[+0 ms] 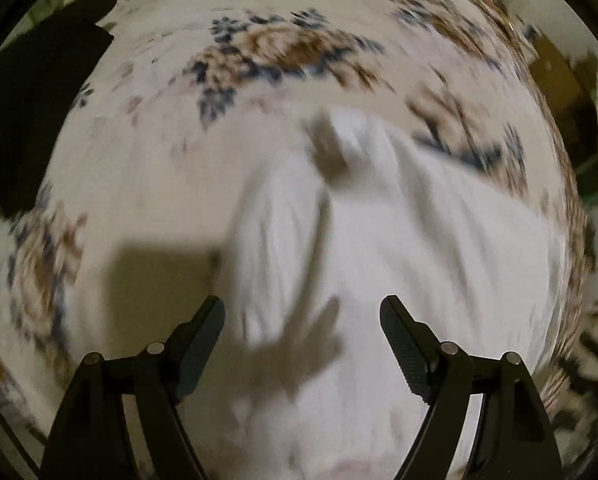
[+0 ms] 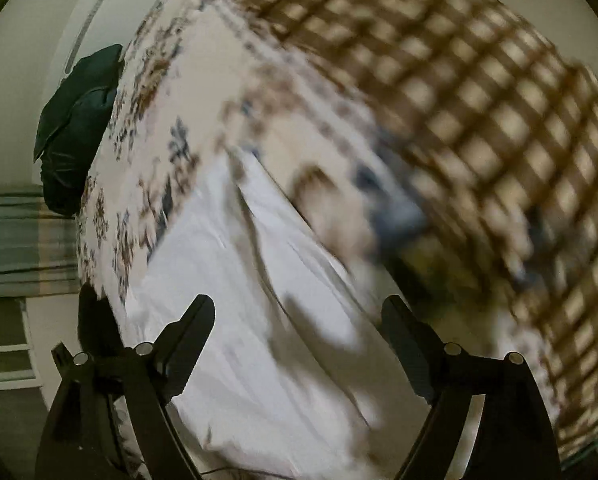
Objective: Fold small clothes
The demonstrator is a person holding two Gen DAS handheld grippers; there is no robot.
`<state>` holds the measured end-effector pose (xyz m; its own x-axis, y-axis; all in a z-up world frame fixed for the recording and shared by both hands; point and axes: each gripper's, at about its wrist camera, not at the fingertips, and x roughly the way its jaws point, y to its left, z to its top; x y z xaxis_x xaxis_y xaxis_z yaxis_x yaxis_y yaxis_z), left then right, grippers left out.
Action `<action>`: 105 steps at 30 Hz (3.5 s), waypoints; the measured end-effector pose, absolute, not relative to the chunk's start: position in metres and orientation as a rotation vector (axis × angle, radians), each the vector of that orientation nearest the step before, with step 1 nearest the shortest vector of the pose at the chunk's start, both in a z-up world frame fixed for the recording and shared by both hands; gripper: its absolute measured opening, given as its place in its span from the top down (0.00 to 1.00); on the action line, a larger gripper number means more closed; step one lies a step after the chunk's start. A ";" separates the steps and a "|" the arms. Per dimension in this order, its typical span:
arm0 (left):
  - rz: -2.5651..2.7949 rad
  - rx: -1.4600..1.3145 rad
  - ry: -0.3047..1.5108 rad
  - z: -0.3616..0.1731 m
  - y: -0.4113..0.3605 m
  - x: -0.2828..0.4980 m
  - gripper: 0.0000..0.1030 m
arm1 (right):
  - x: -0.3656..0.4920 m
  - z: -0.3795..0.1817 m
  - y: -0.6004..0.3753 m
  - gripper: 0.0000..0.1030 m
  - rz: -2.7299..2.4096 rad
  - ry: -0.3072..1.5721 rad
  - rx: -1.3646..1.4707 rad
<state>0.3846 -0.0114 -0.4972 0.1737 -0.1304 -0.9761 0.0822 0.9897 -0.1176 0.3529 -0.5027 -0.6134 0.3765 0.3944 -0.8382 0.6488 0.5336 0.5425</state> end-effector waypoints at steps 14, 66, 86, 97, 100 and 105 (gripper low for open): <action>-0.454 0.484 1.278 -0.509 -0.314 0.204 0.23 | 0.340 -0.541 -0.584 0.15 -0.105 1.380 0.965; -0.044 0.493 1.260 -0.564 -0.336 0.208 0.23 | 0.536 -0.701 -0.499 0.15 0.446 1.856 0.873; -0.148 0.226 1.088 -0.474 -0.245 0.213 0.90 | 0.536 -0.602 -0.463 0.93 0.353 1.546 0.865; -0.034 -0.040 1.095 -0.449 -0.106 0.258 0.90 | 0.587 -0.545 -0.327 0.93 0.401 1.535 0.779; -0.007 -0.107 1.114 -0.460 -0.069 0.268 0.90 | 0.609 -0.550 -0.269 0.93 0.401 1.569 0.716; 0.032 -0.190 1.157 -0.492 -0.006 0.290 0.90 | 0.643 -0.576 -0.178 0.93 0.366 1.638 0.586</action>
